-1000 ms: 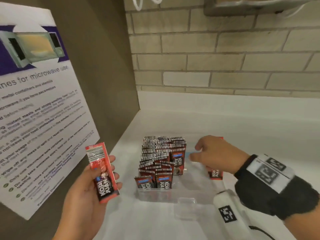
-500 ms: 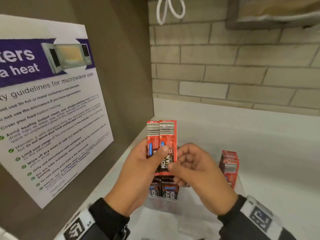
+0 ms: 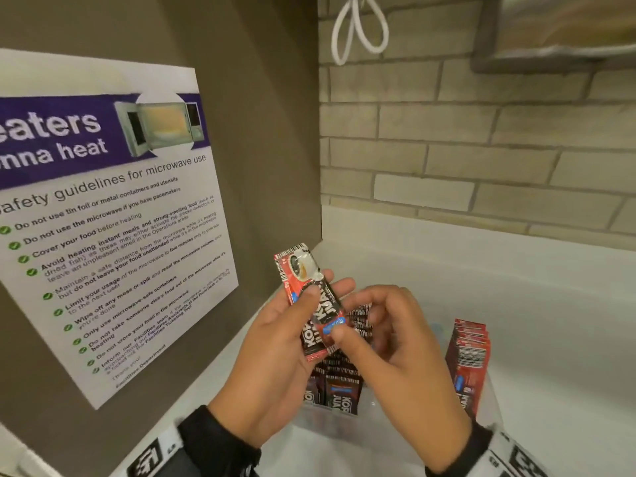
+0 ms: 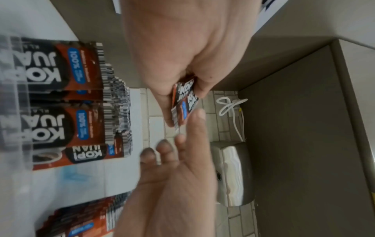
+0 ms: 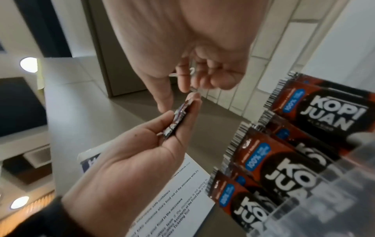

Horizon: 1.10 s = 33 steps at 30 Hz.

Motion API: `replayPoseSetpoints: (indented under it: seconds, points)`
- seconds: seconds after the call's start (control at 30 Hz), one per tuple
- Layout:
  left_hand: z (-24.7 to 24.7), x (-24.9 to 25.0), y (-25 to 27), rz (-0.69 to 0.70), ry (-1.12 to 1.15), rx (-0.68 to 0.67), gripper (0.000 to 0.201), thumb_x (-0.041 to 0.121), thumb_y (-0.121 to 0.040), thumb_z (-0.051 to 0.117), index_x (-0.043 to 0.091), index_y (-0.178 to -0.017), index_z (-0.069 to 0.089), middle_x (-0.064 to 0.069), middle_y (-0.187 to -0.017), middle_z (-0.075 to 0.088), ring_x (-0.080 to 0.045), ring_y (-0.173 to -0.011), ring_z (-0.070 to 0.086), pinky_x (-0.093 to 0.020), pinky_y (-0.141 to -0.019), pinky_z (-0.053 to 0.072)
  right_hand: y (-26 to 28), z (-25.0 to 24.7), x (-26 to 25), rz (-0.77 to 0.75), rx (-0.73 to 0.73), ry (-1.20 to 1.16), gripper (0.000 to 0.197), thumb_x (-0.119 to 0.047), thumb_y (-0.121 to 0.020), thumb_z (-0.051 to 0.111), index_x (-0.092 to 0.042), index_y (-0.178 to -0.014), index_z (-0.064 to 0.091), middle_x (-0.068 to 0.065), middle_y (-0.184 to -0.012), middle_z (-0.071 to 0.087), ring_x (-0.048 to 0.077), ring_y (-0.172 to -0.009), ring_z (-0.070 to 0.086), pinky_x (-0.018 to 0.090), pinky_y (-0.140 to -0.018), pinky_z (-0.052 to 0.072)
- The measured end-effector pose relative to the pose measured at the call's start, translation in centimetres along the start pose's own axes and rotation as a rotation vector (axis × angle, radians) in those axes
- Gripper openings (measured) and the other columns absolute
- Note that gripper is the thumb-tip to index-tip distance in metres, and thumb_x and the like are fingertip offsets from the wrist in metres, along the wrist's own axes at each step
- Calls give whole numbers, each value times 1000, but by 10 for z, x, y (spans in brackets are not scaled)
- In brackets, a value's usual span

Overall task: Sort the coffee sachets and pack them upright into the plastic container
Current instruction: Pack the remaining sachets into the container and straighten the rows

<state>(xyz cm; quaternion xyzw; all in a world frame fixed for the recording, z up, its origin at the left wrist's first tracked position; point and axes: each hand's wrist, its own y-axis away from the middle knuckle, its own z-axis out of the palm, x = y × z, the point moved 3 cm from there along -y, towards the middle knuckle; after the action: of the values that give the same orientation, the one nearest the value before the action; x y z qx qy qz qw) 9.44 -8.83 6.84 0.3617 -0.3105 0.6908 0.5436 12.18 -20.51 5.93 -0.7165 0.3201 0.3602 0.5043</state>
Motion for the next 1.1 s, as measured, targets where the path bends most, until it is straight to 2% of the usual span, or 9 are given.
replayPoseSetpoints:
  seconds: [0.1, 0.17, 0.3, 0.37, 0.5, 0.57, 0.73, 0.9, 1.1]
  points:
    - [2, -5, 0, -15, 24, -31, 35, 13, -84, 50, 4, -117, 60, -13, -110, 71, -25, -100, 69, -32, -76, 59, 0, 1, 14, 251, -71, -186, 22, -19, -72, 78, -21, -82, 59, -4, -74, 62, 9, -59, 49, 23, -56, 42]
    - [0, -6, 3, 3, -6, -33, 35, 14, -82, 52, 5, -114, 62, -12, -109, 71, -24, -97, 70, -32, -76, 59, -2, -6, 16, 353, -102, -309, 16, -4, -77, 72, -14, -80, 60, 3, -70, 65, 13, -56, 53, 23, -51, 44]
    - [-11, 6, 1, 90, -134, 37, 24, 21, -80, 58, 9, -99, 66, -8, -93, 73, -16, -80, 71, -28, -62, 58, -16, -35, 6, 306, -193, -211, 19, -3, -79, 69, -22, -78, 67, -1, -68, 62, 9, -56, 50, 20, -53, 41]
    - [-14, 10, -2, 107, -226, 63, 24, 21, -75, 61, 10, -97, 65, -5, -80, 71, -10, -69, 67, -22, -54, 55, -27, -51, -3, 256, -137, -211, 20, -1, -77, 69, -20, -79, 69, 3, -69, 57, 10, -56, 47, 20, -52, 39]
    - [-5, -4, 1, 29, -418, -10, 26, 23, -71, 67, 16, -96, 63, -4, -66, 66, -11, -56, 60, -23, -50, 50, -40, -67, -16, 218, 40, -578, 26, -3, -63, 67, -9, -87, 62, 5, -65, 57, 10, -50, 52, 18, -46, 43]
    - [-3, -11, 5, -4, -488, -34, 30, 28, -68, 69, 20, -97, 64, -3, -64, 66, -12, -54, 58, -25, -50, 48, -38, -69, -21, 192, 55, -605, 23, -5, -61, 67, -10, -83, 60, 3, -61, 58, 12, -52, 55, 18, -47, 46]
    - [-22, 5, 6, 98, -420, 79, 23, 32, -66, 65, 18, -85, 65, -3, -68, 62, -12, -50, 52, -22, -45, 44, -34, -91, -14, 165, 82, -190, 22, 7, -74, 69, -12, -79, 60, 0, -58, 61, 14, -55, 59, 20, -49, 48]
    - [-45, 16, 10, 129, -291, 150, 18, 24, -76, 61, 13, -91, 60, -2, -71, 60, -11, -53, 52, -21, -45, 44, -17, -69, 24, 329, -113, 189, 19, 3, -74, 72, -9, -73, 58, 5, -68, 61, 14, -53, 61, 24, -57, 51]
    - [-56, 6, 19, 82, -260, 148, 21, 18, -72, 60, 10, -92, 62, -4, -67, 59, -12, -51, 51, -21, -42, 44, -13, -45, 55, 425, -211, 271, 24, 4, -74, 73, -13, -68, 57, 3, -66, 59, 12, -52, 60, 20, -53, 51]
